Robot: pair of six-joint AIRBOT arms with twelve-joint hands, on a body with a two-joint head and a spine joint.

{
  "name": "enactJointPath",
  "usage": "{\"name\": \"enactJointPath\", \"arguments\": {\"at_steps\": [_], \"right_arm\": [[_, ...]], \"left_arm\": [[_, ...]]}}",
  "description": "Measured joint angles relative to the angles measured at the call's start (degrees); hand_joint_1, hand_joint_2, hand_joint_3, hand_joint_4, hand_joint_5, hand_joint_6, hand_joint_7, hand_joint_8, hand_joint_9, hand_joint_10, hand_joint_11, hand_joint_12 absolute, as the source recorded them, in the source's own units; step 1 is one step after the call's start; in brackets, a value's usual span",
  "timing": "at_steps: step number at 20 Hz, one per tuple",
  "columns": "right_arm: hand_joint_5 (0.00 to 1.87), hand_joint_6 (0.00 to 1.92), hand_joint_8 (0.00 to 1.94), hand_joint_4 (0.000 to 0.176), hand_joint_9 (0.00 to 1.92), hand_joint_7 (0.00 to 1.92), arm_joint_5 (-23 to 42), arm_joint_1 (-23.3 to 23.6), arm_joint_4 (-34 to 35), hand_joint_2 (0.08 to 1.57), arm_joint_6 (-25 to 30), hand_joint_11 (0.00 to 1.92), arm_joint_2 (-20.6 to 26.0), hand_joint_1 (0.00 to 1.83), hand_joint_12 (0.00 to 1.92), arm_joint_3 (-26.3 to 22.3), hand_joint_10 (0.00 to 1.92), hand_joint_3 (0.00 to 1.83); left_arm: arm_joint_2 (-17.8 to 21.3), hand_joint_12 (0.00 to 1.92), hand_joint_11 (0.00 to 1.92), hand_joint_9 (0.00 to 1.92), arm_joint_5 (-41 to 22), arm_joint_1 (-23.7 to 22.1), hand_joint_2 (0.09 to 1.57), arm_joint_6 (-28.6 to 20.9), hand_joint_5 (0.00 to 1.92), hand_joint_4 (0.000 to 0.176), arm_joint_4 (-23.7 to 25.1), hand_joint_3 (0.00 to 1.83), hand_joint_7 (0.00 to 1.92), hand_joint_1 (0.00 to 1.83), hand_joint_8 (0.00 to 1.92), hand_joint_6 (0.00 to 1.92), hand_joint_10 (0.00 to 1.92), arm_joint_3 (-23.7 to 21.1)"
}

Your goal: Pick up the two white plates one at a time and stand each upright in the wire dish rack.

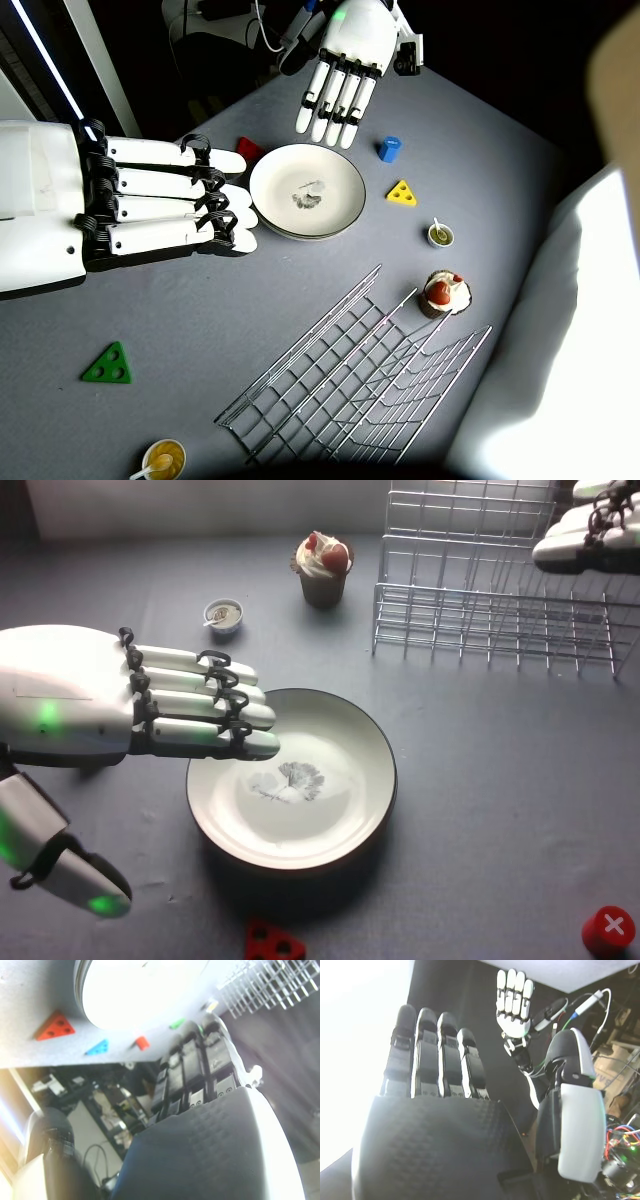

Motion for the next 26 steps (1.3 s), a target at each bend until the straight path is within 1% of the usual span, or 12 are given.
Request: {"name": "enactJointPath", "arguments": {"at_steps": [3,5,6,7,8,9,10,14,20,22,24,26], "right_arm": [[0.09,0.0,0.0,0.0,0.12,0.11,-0.3,0.0,0.2,0.85,0.0,0.07,-0.1,0.0,0.05,0.9,0.0,0.0],[0.02,0.0,0.0,0.0,0.06,0.05,-0.4,0.1,0.2,0.87,0.0,0.05,-0.1,0.02,0.03,0.9,0.0,0.01],[0.03,0.01,0.01,0.0,0.07,0.06,-0.3,0.1,0.2,0.87,0.0,0.06,-0.2,0.01,0.04,0.9,0.0,0.01],[0.05,0.01,0.01,0.0,0.09,0.09,-0.3,0.0,0.3,0.87,0.0,0.07,-0.2,0.01,0.04,0.8,0.01,0.0],[0.04,0.0,0.0,0.0,0.08,0.08,1.4,-2.8,4.8,0.87,-1.3,0.06,-0.3,0.0,0.03,0.9,0.0,0.0],[0.03,0.0,0.0,0.0,0.08,0.07,1.6,-3.3,4.8,0.87,-1.9,0.06,-0.3,0.0,0.03,0.9,0.0,0.0],[0.03,0.0,0.0,0.0,0.08,0.07,1.5,-3.2,3.2,0.87,-2.4,0.06,-0.3,0.01,0.03,0.8,0.0,0.0],[0.03,0.0,0.0,0.0,0.07,0.06,2.3,-0.3,1.6,0.88,-2.5,0.07,-0.3,0.0,0.03,-0.8,0.0,0.0],[0.04,0.0,0.01,0.0,0.11,0.1,2.1,-0.3,0.1,0.89,-2.4,0.09,-0.1,0.01,0.03,-0.7,0.01,0.0],[0.03,0.0,0.0,0.0,0.11,0.09,2.1,-0.3,-0.3,0.89,-2.4,0.1,-0.2,0.0,0.03,-0.5,0.01,0.0],[0.05,0.01,0.01,0.0,0.11,0.1,2.0,0.1,-0.2,0.89,-2.4,0.11,-0.6,0.0,0.03,-0.1,0.01,0.0],[0.06,0.01,0.01,0.0,0.12,0.11,1.5,0.7,-0.1,0.89,-2.5,0.11,-0.8,0.0,0.03,0.0,0.01,0.0]], "left_arm": [[0.0,0.02,0.03,0.05,0.0,0.0,0.83,0.0,0.06,0.0,0.1,0.01,0.05,0.0,0.01,0.01,0.01,-0.1],[0.0,0.03,0.06,0.06,0.4,0.0,0.82,0.0,0.05,0.0,-0.1,0.01,0.06,0.01,0.01,0.01,0.01,-0.7],[0.0,0.03,0.07,0.07,0.1,0.0,0.82,0.0,0.06,0.0,0.1,0.0,0.07,0.03,0.01,0.01,0.01,-1.2],[0.0,0.02,0.04,0.04,-0.2,0.0,0.83,0.0,0.03,0.0,0.2,0.01,0.04,0.03,0.0,0.0,0.0,-1.2],[0.0,0.03,0.07,0.06,-0.6,0.0,0.83,0.0,0.04,0.0,0.3,0.01,0.06,0.03,0.01,0.01,0.01,-1.1],[0.0,0.02,0.07,0.05,-1.0,0.0,0.83,0.0,0.03,0.0,0.3,0.01,0.05,0.03,0.01,0.0,0.01,-0.8],[0.1,0.02,0.06,0.05,-1.2,0.0,0.83,0.0,0.04,0.0,0.3,0.0,0.06,0.0,0.01,0.01,0.01,-0.3],[0.2,0.01,0.04,0.04,-1.2,0.0,0.83,0.0,0.04,0.0,0.0,0.0,0.04,0.02,0.0,0.0,0.0,0.7],[0.0,0.02,0.08,0.08,-2.0,0.0,0.83,0.0,0.07,0.0,0.3,0.0,0.08,0.03,0.01,0.01,0.01,2.4],[-0.1,0.01,0.06,0.06,-1.6,0.0,0.83,0.0,0.06,0.0,0.3,0.0,0.07,0.07,0.0,0.0,0.0,2.8],[-0.5,0.02,0.07,0.09,-2.0,-0.5,0.83,0.0,0.07,0.0,0.5,0.0,0.09,0.03,0.01,0.01,0.01,3.1],[-1.1,0.01,0.04,0.06,-2.2,-1.0,0.84,0.0,0.05,0.0,1.3,0.0,0.06,0.03,0.0,0.0,0.0,3.6]]}}
